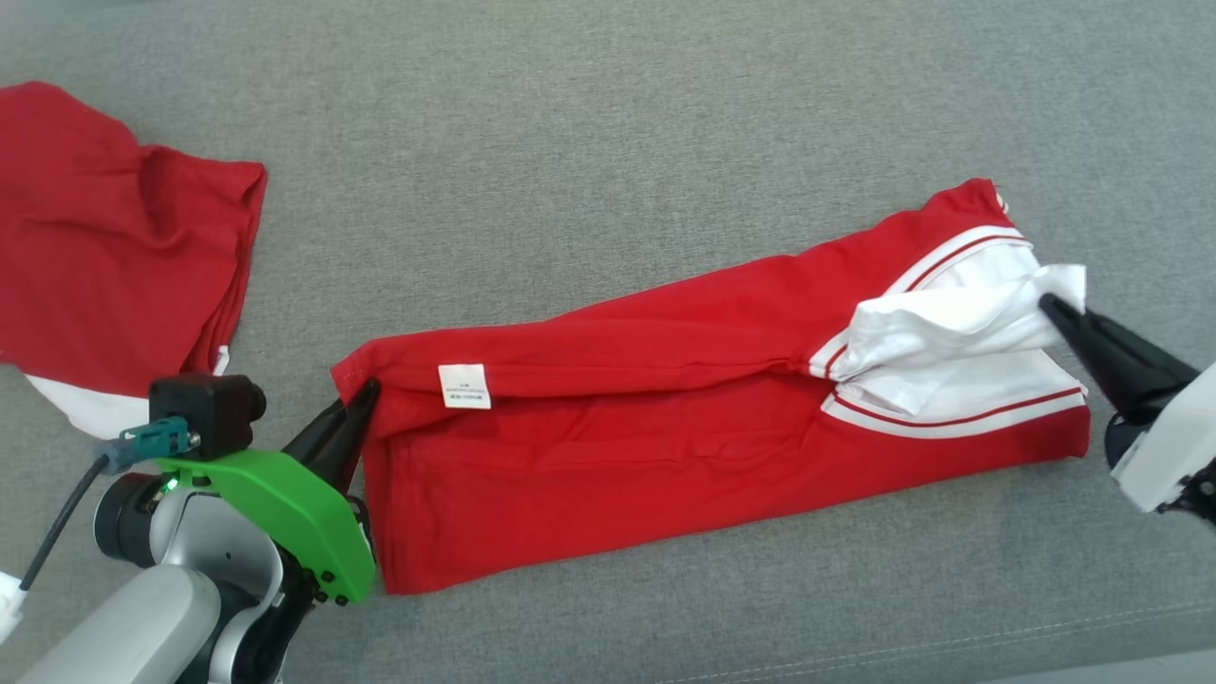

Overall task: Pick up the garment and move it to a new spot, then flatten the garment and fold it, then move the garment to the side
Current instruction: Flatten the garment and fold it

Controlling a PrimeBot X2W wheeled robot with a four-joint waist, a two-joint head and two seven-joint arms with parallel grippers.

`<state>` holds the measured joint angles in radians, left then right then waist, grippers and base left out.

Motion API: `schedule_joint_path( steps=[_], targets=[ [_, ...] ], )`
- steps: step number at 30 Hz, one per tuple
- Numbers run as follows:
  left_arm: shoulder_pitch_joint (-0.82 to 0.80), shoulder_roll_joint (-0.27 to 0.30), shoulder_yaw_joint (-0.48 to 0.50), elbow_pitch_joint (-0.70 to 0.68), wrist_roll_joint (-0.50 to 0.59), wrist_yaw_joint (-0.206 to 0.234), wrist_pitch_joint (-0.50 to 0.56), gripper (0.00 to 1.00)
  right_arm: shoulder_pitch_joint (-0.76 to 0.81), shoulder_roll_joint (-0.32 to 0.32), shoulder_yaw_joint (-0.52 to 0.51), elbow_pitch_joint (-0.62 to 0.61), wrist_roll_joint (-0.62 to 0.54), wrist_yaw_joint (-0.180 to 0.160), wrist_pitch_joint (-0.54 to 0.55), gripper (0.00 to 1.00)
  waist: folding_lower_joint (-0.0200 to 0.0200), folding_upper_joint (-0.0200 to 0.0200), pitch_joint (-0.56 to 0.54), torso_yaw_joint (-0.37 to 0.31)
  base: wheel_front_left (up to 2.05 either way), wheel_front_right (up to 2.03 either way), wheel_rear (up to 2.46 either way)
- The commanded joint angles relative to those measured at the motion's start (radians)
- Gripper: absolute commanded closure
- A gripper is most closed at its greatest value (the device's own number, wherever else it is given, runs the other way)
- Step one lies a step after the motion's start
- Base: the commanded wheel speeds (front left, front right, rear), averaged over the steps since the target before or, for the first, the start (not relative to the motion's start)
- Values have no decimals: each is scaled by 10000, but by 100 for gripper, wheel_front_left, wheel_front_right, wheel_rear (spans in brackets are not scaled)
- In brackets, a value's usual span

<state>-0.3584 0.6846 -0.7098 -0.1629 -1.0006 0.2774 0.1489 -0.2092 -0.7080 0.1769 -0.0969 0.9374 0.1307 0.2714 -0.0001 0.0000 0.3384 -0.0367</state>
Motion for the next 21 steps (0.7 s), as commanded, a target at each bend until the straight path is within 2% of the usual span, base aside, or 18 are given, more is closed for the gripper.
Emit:
schedule_joint_path(
  steps=[1, 4, 8, 16, 17, 18, 19, 20, 21],
  targets=[
    [187, 67, 74, 86, 1, 59, -122, 100, 139, 163, 36, 53, -190, 1, 11, 100, 1, 0, -82, -162, 0, 0, 0],
    [367, -33, 60, 215, -130, 83, -224, 100, 205, 509, 323, 200, -426, 1, 58, 100, 1, 0, -80, -239, 0, 0, 0],
    [660, -141, 70, 332, -210, 91, -450, 100, 47, 654, 650, 504, -734, 1, 86, 100, 1, 0, -101, -287, 0, 0, 0],
    [1114, -525, 51, 887, -301, -30, -1034, 100, -313, 330, 1264, 1353, -1451, 1, -60, 100, 1, 0, -216, -132, 0, 0, 0],
    [1139, -602, 43, 955, -319, -31, -1111, 100, -351, 274, 1301, 1451, -1549, 1, -105, 80, 1, 0, -247, -103, 0, 0, 0],
    [1180, -643, 13, 1023, -282, -22, -1183, 91, -325, 212, 1362, 1555, -1605, 1, -51, 40, 1, 0, -292, -74, 0, 0, 0],
    [1237, -694, -13, 1093, -257, -16, -1250, 59, -280, 175, 1389, 1659, -1646, 1, 12, 0, 1, 0, -328, -50, 0, 0, 0],
    [1302, -751, -49, 1158, -257, -20, -1302, 27, -251, 165, 1355, 1701, -1641, 1, 43, 0, 1, 0, -367, -25, 0, 0, 0],
    [1359, -780, -110, 1228, -181, -7, -1365, 0, -206, 177, 1219, 1796, -1579, 1, 85, 0, 1, 0, -415, -7, 0, 0, 0]
  ],
)
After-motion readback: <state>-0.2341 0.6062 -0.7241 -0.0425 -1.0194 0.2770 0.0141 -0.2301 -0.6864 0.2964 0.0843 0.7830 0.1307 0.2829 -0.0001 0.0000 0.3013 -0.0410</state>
